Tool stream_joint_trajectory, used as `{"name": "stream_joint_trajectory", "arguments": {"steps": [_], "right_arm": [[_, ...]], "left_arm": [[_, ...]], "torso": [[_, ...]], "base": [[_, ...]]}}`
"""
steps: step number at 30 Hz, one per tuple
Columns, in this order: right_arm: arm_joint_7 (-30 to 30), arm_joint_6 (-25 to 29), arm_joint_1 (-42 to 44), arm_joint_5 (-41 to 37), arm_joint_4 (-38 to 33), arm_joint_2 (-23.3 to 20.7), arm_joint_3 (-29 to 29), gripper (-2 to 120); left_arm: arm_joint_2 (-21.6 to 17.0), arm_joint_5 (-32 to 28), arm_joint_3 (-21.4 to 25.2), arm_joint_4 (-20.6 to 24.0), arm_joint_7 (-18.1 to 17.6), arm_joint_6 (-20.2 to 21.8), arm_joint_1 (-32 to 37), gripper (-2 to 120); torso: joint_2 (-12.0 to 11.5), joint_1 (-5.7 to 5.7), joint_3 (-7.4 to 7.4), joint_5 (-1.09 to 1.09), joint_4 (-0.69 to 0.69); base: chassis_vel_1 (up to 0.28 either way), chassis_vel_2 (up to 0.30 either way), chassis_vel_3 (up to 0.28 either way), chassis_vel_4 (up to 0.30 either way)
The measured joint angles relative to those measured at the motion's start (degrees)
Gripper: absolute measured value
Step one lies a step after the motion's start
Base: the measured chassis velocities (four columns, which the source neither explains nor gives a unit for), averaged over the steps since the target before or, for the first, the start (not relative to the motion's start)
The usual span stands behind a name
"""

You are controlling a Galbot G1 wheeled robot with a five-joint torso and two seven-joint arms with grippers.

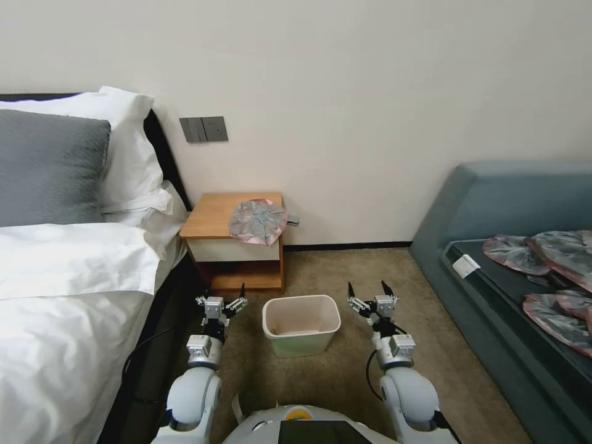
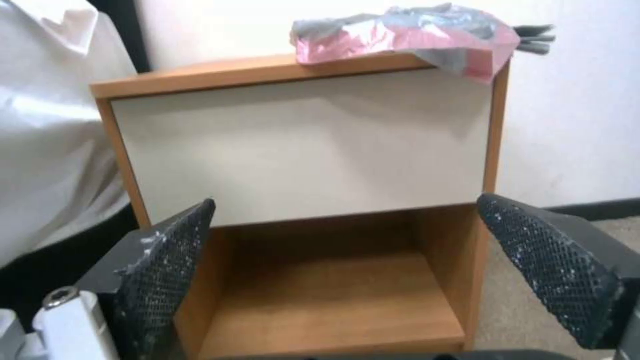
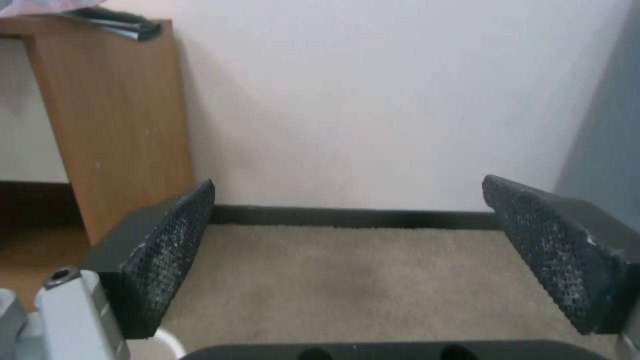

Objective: Pick up the garbage bag from the table and place it over the trash can.

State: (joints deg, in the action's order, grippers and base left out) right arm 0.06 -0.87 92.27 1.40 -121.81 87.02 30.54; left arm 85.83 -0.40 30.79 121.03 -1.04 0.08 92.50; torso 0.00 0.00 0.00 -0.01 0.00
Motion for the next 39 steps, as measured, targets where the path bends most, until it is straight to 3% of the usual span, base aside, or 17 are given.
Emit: {"name": "stream_joint_trajectory", "arguments": {"steps": [4, 9, 19, 20, 21, 23, 25, 31, 39], "right_arm": [[0.11, -0.38, 1.19, 0.53, -2.76, 0.46, -0.55, 100], [0.64, -1.84, 5.24, 2.19, -11.06, 1.93, -2.15, 100], [1.13, -3.29, 9.24, 3.85, -19.33, 3.38, -3.77, 100], [1.25, -3.59, 10.17, 4.23, -21.07, 3.72, -4.13, 100], [1.39, -4.11, 11.50, 4.77, -21.85, 4.18, -4.65, 100], [1.40, -4.19, 11.71, 4.86, -21.89, 4.24, -4.72, 100], [1.49, -4.46, 12.45, 5.18, -22.04, 4.51, -5.04, 100], [1.71, -5.15, 12.35, 4.15, -21.91, 4.37, -5.01, 100], [2.89, -8.22, 10.38, -2.75, -21.66, 2.70, -4.27, 100]], "left_arm": [[-0.11, -0.18, -0.30, 2.53, -0.54, 0.09, 1.22, 100], [-0.50, -0.85, -1.26, 10.13, -2.24, 0.70, 5.40, 100], [-0.78, -1.15, -1.86, 15.29, -3.50, 1.12, 8.24, 100], [-0.83, -0.70, -1.92, 16.22, -4.19, 1.32, 8.79, 100], [-1.03, 0.20, -2.15, 18.84, -5.70, 1.69, 10.13, 100], [-1.06, 0.35, -2.20, 19.26, -5.95, 1.77, 10.37, 100], [-1.42, 2.02, -2.73, 22.66, -8.84, 2.60, 13.15, 100], [-1.61, 2.89, -3.00, 22.88, -10.34, 3.09, 14.53, 100], [-1.48, 1.86, -3.12, 22.61, -10.75, 3.95, 14.61, 100]], "torso": [[0.00, 0.00, 0.00, 0.01, 0.00], [0.00, 0.00, -0.01, 0.01, 0.00], [0.00, 0.00, -0.01, 0.01, -0.01], [0.00, 0.00, 0.00, -0.06, -0.01], [0.00, 0.00, 0.00, 0.03, -0.01], [0.00, 0.00, 0.00, 0.03, -0.01], [0.01, 0.00, -0.01, 0.03, 0.01], [0.00, 0.00, -0.01, 0.01, 0.00], [0.00, 0.00, 0.00, 0.01, -0.01]], "base": [[0.000, 0.000, 0.000, 0.000], [0.000, 0.000, 0.000, 0.000], [0.000, 0.000, 0.000, 0.000], [0.000, 0.000, 0.000, 0.000], [0.000, 0.000, 0.000, 0.000], [0.000, 0.000, 0.000, 0.000], [0.000, 0.000, 0.000, 0.000], [0.000, 0.000, 0.000, 0.000], [0.000, 0.000, 0.000, 0.000]]}}
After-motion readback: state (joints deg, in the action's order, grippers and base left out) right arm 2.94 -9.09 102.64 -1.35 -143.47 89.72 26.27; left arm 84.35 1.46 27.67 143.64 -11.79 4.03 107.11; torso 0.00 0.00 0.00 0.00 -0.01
